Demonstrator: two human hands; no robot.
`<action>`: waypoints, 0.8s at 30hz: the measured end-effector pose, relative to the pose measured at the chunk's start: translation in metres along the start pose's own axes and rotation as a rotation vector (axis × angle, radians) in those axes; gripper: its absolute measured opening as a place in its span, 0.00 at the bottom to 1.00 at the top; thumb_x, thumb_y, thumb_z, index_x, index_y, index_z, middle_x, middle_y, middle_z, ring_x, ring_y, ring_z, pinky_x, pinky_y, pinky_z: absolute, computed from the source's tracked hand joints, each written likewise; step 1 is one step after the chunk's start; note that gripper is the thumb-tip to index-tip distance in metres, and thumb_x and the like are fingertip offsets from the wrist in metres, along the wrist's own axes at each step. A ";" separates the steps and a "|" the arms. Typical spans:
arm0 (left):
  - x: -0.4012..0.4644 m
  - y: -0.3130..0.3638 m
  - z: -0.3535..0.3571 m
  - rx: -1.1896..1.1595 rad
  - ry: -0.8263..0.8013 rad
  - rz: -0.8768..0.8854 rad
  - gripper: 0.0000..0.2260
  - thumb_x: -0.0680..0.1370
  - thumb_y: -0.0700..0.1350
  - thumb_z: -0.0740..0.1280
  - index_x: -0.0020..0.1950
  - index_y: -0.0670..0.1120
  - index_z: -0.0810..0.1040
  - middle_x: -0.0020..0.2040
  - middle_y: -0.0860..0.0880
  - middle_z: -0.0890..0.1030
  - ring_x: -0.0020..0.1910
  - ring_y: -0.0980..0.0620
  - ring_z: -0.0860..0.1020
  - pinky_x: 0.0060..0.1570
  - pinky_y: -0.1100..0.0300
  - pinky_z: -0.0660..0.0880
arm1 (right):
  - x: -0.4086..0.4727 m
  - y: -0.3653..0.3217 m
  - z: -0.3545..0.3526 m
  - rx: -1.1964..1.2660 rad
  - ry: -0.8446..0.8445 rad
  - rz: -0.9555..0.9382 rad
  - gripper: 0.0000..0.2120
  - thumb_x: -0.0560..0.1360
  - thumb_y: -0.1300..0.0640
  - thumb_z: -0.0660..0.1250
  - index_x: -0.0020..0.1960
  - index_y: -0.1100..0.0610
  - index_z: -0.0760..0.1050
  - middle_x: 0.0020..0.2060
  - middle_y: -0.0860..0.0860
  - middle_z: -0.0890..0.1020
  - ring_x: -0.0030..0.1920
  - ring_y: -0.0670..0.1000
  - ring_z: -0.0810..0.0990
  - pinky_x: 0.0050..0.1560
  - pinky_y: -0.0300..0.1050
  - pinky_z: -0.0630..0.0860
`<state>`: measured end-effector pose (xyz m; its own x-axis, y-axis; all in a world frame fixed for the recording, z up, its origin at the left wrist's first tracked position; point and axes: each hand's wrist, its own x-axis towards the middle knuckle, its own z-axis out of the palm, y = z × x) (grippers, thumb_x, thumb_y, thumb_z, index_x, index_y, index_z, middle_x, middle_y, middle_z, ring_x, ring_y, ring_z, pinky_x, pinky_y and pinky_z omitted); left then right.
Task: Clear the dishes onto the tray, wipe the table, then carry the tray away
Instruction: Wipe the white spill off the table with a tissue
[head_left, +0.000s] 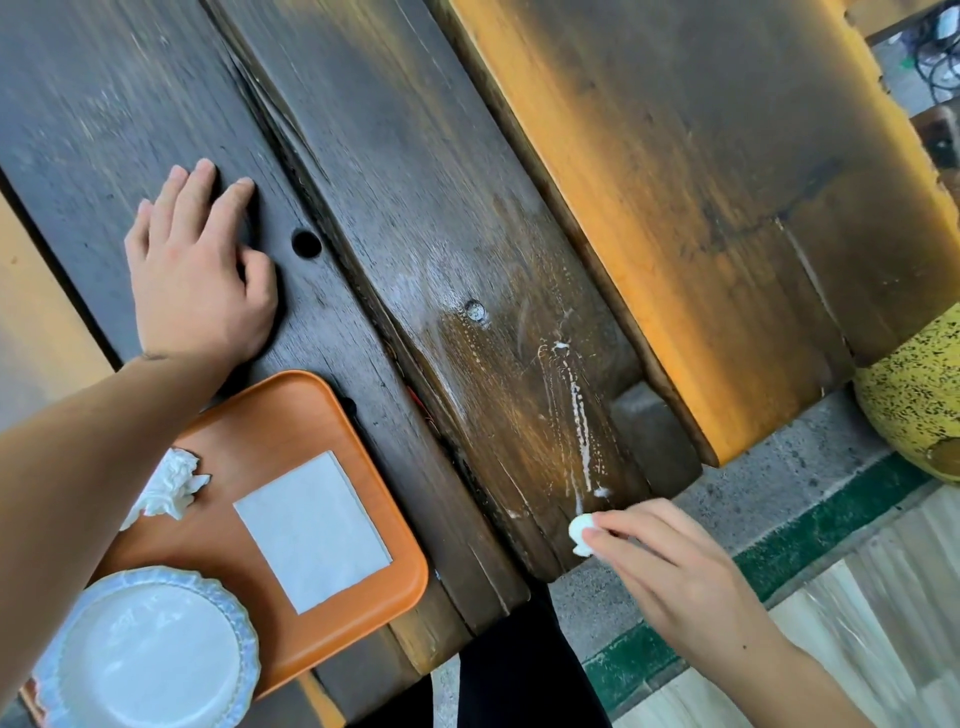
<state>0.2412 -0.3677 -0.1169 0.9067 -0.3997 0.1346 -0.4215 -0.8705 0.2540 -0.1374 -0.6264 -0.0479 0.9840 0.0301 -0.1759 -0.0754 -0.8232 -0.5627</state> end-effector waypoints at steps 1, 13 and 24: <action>0.000 0.000 0.000 0.002 0.000 -0.003 0.26 0.76 0.45 0.58 0.76 0.49 0.69 0.80 0.44 0.65 0.80 0.43 0.60 0.78 0.46 0.53 | 0.005 0.004 0.001 -0.025 -0.023 -0.047 0.18 0.71 0.68 0.72 0.59 0.57 0.81 0.56 0.48 0.79 0.53 0.51 0.78 0.48 0.48 0.79; 0.000 0.000 0.002 0.001 0.003 -0.010 0.26 0.76 0.44 0.59 0.76 0.49 0.69 0.80 0.44 0.66 0.80 0.43 0.60 0.78 0.47 0.52 | 0.123 0.053 -0.040 -0.215 0.125 -0.200 0.09 0.80 0.58 0.66 0.54 0.60 0.83 0.46 0.54 0.82 0.45 0.55 0.77 0.40 0.51 0.74; -0.001 0.000 0.001 0.002 0.008 0.002 0.26 0.77 0.44 0.59 0.76 0.48 0.69 0.80 0.44 0.66 0.80 0.42 0.60 0.78 0.47 0.52 | 0.006 0.030 -0.025 -0.114 -0.077 -0.125 0.11 0.77 0.57 0.67 0.57 0.55 0.81 0.48 0.50 0.81 0.45 0.50 0.78 0.39 0.48 0.77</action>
<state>0.2406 -0.3677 -0.1177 0.9058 -0.3990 0.1425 -0.4231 -0.8705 0.2517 -0.1301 -0.6650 -0.0455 0.9689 0.1759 -0.1739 0.0700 -0.8693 -0.4893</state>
